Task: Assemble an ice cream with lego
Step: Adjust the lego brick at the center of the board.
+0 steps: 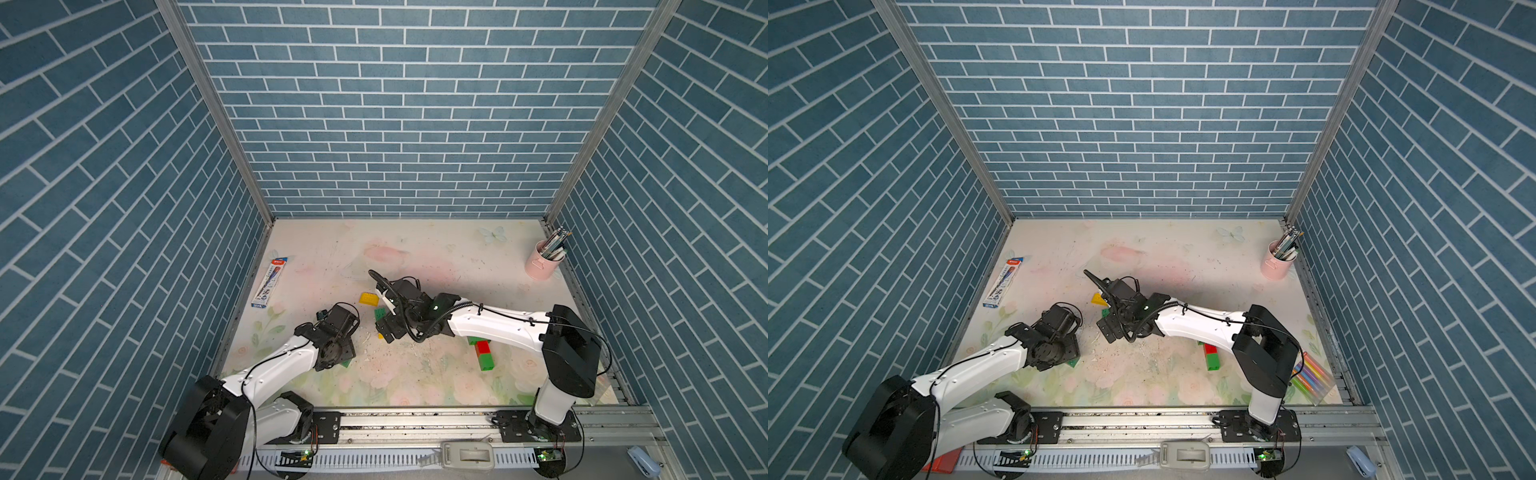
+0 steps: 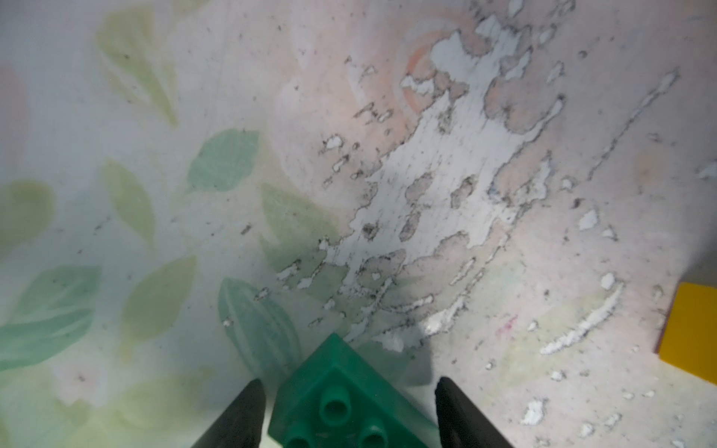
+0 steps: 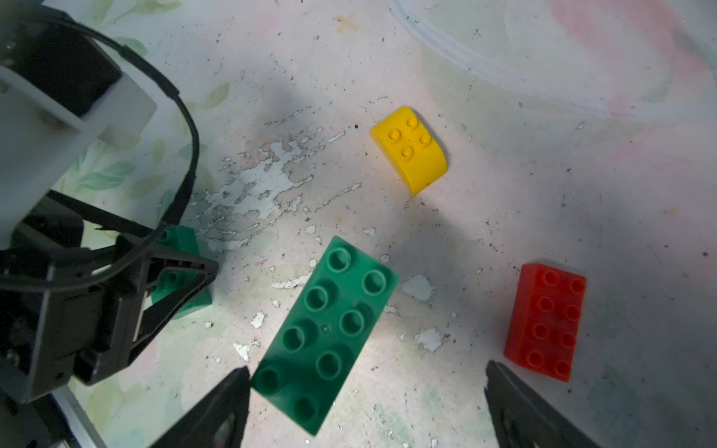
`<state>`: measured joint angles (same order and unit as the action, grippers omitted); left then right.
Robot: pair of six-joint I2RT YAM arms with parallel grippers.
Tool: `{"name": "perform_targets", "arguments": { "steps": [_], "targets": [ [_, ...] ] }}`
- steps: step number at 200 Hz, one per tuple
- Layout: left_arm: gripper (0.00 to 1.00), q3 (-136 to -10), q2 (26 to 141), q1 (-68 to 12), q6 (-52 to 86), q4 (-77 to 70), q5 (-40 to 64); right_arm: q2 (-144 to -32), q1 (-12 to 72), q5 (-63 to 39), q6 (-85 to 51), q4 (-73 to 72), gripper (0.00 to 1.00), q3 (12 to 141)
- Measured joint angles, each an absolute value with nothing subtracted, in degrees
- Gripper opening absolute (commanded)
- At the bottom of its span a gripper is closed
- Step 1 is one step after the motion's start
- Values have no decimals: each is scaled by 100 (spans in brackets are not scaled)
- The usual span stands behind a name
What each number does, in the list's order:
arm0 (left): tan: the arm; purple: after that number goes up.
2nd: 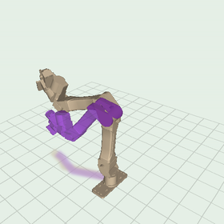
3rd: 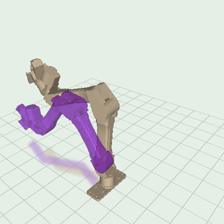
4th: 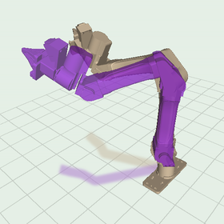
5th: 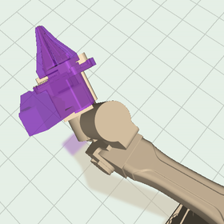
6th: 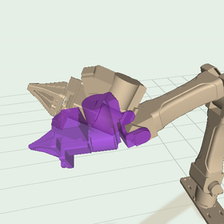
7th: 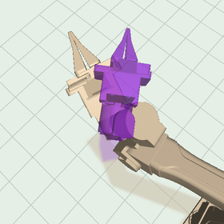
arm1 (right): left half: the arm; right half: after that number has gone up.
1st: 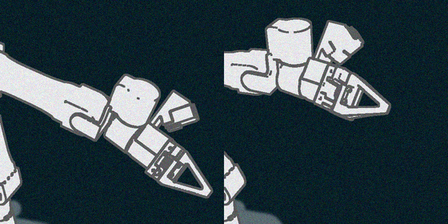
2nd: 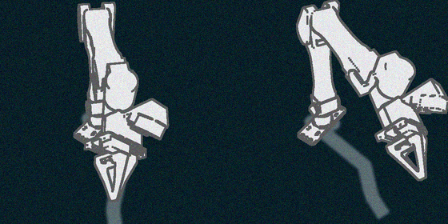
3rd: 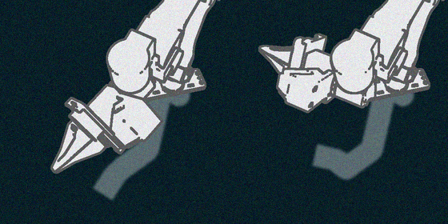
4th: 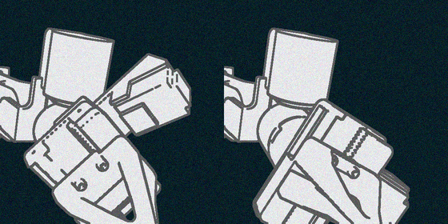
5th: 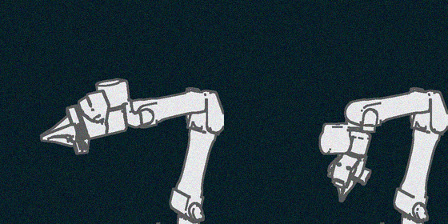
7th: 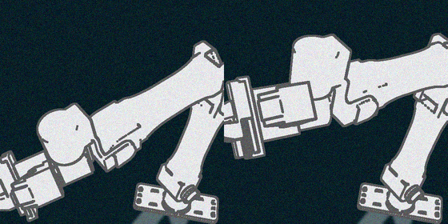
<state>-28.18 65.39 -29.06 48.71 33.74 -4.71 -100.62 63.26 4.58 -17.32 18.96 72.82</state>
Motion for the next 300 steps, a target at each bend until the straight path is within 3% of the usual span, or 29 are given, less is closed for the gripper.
{"name": "perform_targets", "arguments": {
  "steps": [255,300],
  "targets": [
    [72,-2735,6357,-2906,4976,3450,-486,-10678,6560,1037,-1610,2263,91,7773],
    [76,-2735,6331,-2906,4995,3492,-486,-10628,6560,1210,-1614,2379,91,7653]
  ]
}}
